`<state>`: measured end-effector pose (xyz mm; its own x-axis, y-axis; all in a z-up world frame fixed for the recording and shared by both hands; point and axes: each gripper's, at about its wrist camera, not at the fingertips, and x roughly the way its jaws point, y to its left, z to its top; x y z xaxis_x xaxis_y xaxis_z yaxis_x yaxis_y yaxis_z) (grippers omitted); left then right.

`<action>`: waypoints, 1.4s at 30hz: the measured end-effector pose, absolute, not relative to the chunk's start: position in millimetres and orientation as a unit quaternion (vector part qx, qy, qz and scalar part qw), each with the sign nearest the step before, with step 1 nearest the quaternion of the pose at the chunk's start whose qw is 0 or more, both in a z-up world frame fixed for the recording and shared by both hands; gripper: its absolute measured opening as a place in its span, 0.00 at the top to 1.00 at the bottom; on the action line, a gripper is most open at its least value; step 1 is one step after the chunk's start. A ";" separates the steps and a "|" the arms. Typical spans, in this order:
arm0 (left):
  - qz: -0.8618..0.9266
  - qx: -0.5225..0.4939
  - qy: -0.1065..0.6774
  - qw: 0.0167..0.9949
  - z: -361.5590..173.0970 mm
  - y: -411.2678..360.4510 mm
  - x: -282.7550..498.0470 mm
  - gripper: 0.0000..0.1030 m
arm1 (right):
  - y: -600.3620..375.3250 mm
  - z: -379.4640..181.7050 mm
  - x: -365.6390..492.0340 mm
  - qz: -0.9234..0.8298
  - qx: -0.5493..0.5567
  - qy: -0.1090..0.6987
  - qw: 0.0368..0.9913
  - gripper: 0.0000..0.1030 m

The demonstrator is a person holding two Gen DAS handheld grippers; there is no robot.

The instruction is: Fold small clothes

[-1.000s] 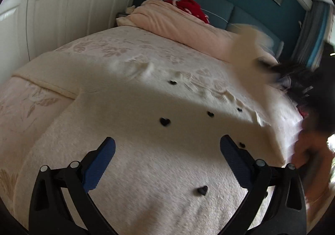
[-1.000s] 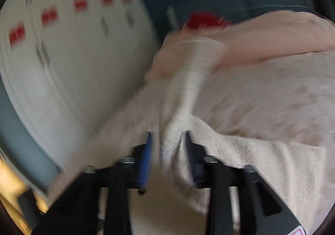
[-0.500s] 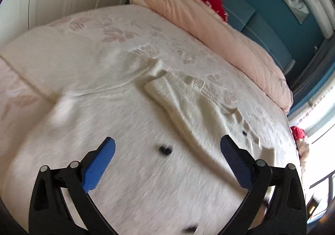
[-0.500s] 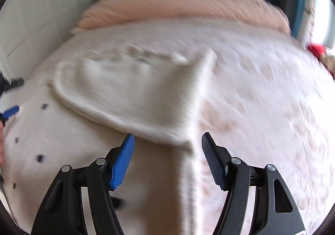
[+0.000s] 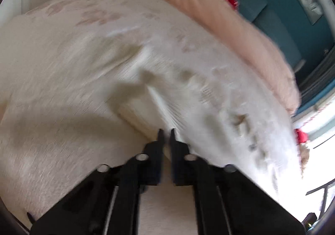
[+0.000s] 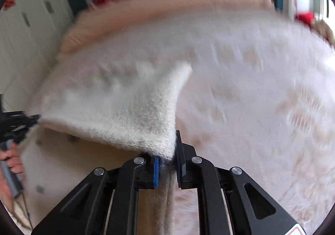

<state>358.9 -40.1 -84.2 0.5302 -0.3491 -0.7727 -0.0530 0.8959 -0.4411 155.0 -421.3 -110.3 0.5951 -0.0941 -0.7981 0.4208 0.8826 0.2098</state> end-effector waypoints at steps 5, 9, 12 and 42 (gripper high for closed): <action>-0.077 -0.253 0.473 0.840 -94.7 -18.6 333.4 0.99 | -430.8 -114.1 147.4 -0.138 0.220 0.419 0.870 0.75; -0.069 -0.276 0.486 0.827 -94.1 -17.1 362.0 0.56 | -429.0 -112.6 143.1 -0.139 0.209 0.423 0.871 0.73; -0.073 -0.266 0.492 0.826 -93.4 -35.6 384.5 0.37 | -423.4 -109.7 141.7 -0.142 0.209 0.416 0.873 0.66; -0.087 -0.243 0.454 0.853 -80.5 12.4 360.4 0.76 | -382.1 -95.4 172.3 -0.130 0.134 0.440 0.879 0.84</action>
